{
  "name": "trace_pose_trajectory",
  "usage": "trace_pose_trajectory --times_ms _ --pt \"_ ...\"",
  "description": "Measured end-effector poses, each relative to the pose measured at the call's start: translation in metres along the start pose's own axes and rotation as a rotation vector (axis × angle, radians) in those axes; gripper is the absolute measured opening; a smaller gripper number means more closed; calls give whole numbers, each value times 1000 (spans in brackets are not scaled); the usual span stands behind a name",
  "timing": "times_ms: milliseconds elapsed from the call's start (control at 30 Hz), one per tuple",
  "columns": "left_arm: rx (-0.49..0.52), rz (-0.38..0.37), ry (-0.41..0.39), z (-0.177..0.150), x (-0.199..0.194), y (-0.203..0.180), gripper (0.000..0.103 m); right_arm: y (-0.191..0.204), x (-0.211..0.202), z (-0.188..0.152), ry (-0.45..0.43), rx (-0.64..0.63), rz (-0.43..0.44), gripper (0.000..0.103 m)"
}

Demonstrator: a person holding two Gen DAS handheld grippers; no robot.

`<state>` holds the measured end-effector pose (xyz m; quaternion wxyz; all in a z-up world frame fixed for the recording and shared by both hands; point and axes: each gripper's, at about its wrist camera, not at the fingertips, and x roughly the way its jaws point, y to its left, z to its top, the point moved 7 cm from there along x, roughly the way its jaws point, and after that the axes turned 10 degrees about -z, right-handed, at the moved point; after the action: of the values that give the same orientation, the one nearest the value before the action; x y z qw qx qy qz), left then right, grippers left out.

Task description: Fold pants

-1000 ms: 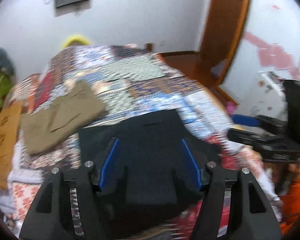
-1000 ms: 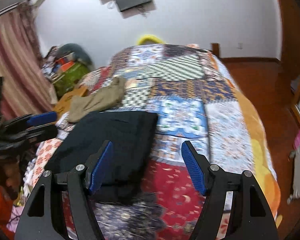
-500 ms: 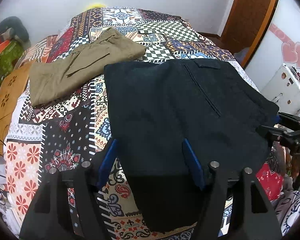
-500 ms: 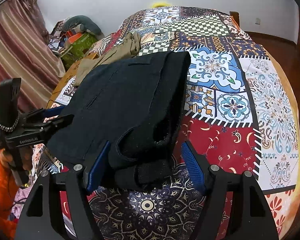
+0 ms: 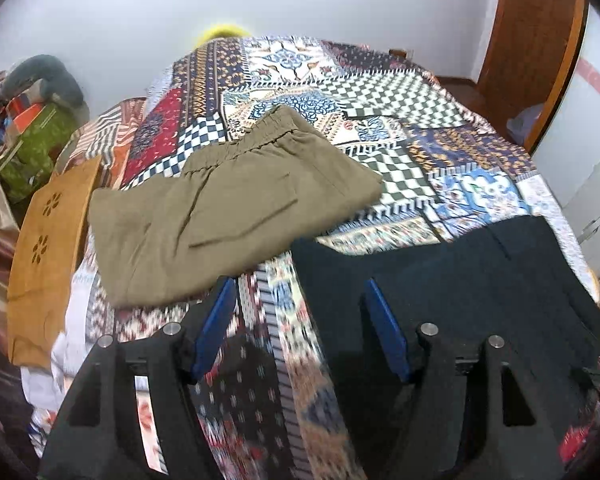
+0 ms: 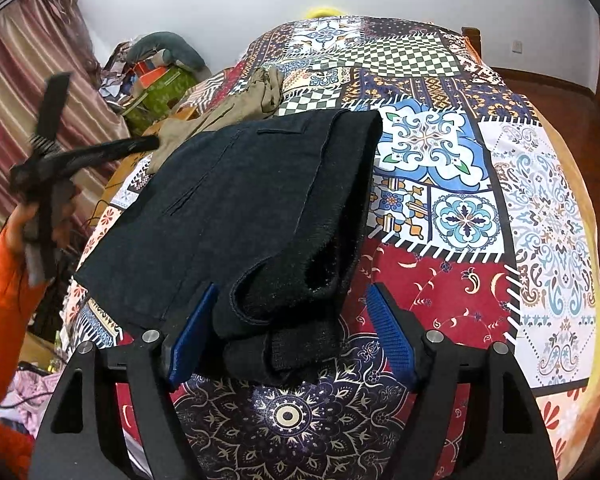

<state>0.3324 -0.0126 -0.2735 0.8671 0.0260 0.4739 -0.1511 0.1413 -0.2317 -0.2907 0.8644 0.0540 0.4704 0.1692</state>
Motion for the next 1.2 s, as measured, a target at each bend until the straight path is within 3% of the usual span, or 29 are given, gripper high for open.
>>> trace_pose_trajectory --times_ms 167,367,433,733,933,1200 --pt "58 3 83 16 45 3 67 -1 1 1 2 -1 6 75" --pt "132 97 163 19 88 9 74 -2 2 4 2 -15 2 78" --pt "150 94 165 14 92 9 74 -2 2 5 3 -17 3 78" --pt "137 60 184 -20 69 16 74 -16 -8 16 -30 -18 -75 78" --pt "32 42 173 -55 40 28 74 -26 -23 26 -75 -19 -135 78" --pt "-38 61 137 -106 -4 30 74 -28 -48 31 -135 -7 -144 78"
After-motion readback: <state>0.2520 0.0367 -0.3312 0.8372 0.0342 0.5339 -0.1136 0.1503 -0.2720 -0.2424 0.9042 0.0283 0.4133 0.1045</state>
